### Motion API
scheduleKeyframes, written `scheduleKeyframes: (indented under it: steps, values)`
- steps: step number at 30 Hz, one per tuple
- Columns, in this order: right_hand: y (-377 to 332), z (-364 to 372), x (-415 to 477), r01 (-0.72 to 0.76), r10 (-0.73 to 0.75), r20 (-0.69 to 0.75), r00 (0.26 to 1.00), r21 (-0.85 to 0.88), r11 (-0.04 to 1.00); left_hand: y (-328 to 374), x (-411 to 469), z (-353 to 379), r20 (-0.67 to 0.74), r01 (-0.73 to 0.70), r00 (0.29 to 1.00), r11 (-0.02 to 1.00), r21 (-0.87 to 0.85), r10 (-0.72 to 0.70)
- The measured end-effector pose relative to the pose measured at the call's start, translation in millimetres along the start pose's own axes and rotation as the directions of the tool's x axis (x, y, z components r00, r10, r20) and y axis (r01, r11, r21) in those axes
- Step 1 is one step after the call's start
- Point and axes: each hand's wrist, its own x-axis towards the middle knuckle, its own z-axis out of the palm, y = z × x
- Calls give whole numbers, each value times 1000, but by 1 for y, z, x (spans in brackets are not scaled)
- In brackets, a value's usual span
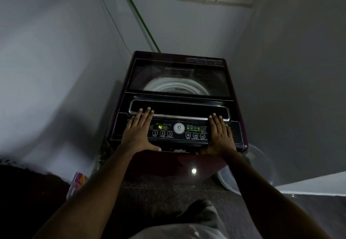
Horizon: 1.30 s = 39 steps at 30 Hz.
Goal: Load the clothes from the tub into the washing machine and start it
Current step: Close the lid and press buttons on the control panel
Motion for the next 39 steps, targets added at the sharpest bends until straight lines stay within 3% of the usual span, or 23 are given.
scheduleKeyframes:
  steps: [7,39]
  values:
    - [-1,-2,-1,10,-6,-44,999,75,997,0,0,1,-6,-2,1000,1000,8,2]
    - [-1,3,-1,4,2,-98,995,61,998,-4,3,3,-8,-25,1000,998,-55,25]
